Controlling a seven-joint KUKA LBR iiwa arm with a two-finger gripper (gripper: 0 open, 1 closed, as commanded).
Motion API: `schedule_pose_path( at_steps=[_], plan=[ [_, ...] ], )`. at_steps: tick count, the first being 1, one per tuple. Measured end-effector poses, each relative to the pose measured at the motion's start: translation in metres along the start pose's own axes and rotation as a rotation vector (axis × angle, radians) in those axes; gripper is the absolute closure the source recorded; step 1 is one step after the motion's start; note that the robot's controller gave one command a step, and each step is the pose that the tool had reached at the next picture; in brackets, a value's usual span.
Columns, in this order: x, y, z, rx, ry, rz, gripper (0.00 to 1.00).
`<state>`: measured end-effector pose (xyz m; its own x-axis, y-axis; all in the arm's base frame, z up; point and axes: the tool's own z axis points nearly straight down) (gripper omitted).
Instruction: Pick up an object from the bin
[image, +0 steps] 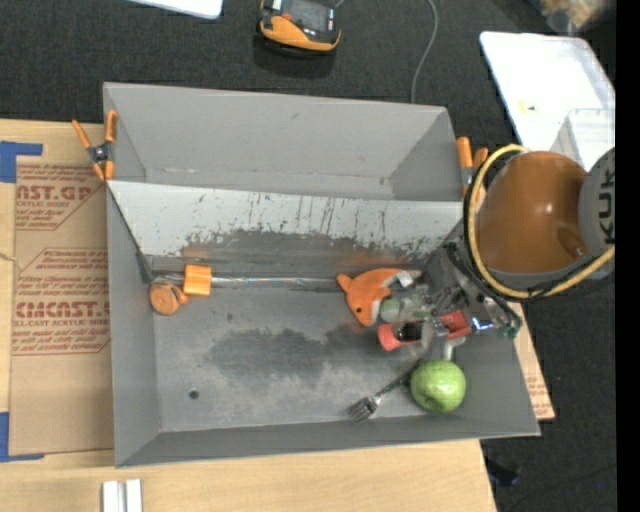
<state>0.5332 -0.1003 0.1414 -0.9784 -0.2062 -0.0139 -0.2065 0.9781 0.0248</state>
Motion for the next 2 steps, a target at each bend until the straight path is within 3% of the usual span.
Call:
schedule_pose_path(
  at_steps=[2],
  plan=[
    [-0.0011, 0.0008, -0.0208, 0.001, -0.003, 0.0, 1.0]
  ],
)
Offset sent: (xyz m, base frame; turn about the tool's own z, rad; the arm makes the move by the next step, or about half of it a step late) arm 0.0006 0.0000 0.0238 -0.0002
